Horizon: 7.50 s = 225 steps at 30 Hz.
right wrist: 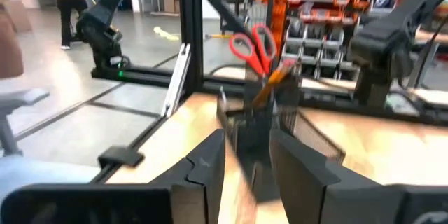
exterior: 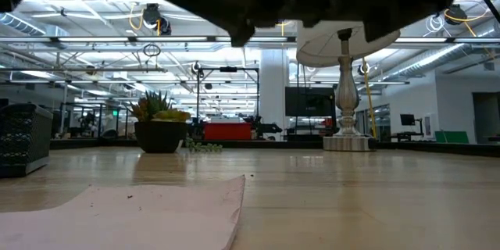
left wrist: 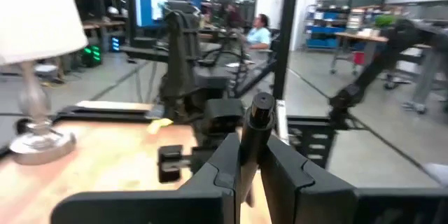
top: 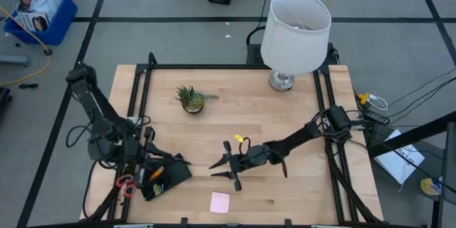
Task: Pick and place office supplies into organizer
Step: Put the pen into the top left section of the desk organizer, then put the sticky notes into the right section of the desk organizer
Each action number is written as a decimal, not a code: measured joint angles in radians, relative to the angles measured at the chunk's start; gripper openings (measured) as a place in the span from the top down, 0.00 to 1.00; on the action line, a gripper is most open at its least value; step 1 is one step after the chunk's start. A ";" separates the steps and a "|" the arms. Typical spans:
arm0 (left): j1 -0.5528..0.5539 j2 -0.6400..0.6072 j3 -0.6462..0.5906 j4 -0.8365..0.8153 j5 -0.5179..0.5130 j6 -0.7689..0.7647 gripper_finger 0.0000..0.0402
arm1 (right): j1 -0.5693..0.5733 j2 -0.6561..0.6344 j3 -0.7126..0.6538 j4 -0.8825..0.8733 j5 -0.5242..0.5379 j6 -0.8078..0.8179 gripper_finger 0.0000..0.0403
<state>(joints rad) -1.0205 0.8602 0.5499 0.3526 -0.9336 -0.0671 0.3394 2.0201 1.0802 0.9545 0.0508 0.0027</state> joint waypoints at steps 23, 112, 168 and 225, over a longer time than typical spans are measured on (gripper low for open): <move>-0.313 -0.239 0.000 -0.651 0.204 -0.518 0.91 | -0.018 0.000 -0.134 0.013 0.000 0.168 0.73; -0.094 -0.102 0.046 -0.625 -0.018 -0.500 0.56 | 0.009 -0.001 -0.134 -0.015 -0.105 0.374 0.73; 0.063 0.222 0.046 -0.317 0.099 -0.413 0.56 | 0.149 0.068 0.105 -0.622 -0.141 1.272 0.81; 0.103 0.253 0.047 -0.282 0.226 -0.409 0.56 | 0.160 0.139 0.284 -0.854 -0.131 1.063 0.98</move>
<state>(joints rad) -0.9176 1.1130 0.5964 0.0706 -0.7074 -0.4763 0.4992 2.1595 1.3644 0.1001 -0.0806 1.0657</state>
